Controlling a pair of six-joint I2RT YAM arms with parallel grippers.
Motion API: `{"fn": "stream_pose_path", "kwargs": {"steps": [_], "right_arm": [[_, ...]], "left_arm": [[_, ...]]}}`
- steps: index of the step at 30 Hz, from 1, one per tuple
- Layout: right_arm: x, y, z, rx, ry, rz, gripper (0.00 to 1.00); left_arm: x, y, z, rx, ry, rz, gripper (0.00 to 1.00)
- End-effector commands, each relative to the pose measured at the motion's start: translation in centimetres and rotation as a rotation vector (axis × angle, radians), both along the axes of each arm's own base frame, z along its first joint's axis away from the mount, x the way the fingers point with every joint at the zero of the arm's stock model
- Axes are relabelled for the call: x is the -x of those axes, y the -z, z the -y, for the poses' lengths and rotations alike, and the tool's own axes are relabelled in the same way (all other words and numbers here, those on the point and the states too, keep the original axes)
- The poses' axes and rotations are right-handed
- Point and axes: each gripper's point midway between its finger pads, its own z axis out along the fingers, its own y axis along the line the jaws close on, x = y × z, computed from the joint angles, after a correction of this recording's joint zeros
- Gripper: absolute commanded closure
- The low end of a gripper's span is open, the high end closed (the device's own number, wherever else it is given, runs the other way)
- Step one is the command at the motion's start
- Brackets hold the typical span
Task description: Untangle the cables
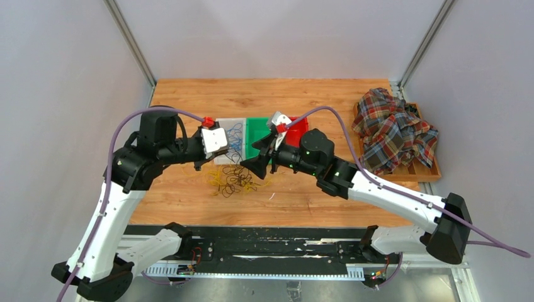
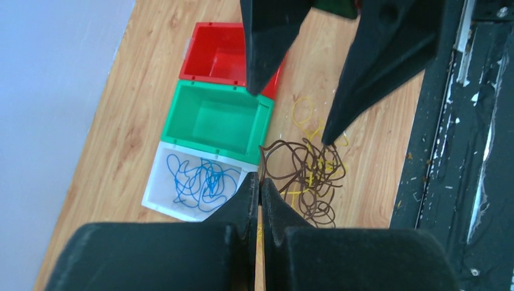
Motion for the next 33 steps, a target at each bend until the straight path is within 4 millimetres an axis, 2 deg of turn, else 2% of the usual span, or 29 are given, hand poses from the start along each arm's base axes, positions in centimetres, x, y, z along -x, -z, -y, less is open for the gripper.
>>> {"fn": "stream_pose_path", "kwargs": {"steps": [1, 7, 14, 21, 27, 33], "right_arm": [[0.4, -2.4, -2.2, -0.06, -0.015, 0.062, 0.31], [-1.9, -1.8, -2.9, -0.05, 0.115, 0.053, 0.35], [-2.5, -0.8, -3.9, -0.05, 0.119, 0.061, 0.48], [-2.8, 1.6, -4.8, -0.015, 0.119, 0.026, 0.61], [-2.8, 5.1, -4.8, 0.019, 0.131, -0.029, 0.69], [-2.1, 10.3, -4.0, 0.064, 0.146, -0.128, 0.73]], "left_arm": [[0.6, -2.3, 0.7, 0.065, 0.002, -0.001, 1.0], [1.6, -3.4, 1.3, 0.105, 0.036, -0.011, 0.99], [2.5, -5.6, 1.9, 0.156, 0.068, -0.005, 1.0], [2.7, -10.4, 2.4, 0.227, 0.092, 0.054, 0.99], [2.9, -14.9, 2.6, 0.289, 0.103, 0.116, 1.0], [2.7, -18.3, 2.6, 0.319, 0.103, 0.196, 1.0]]}}
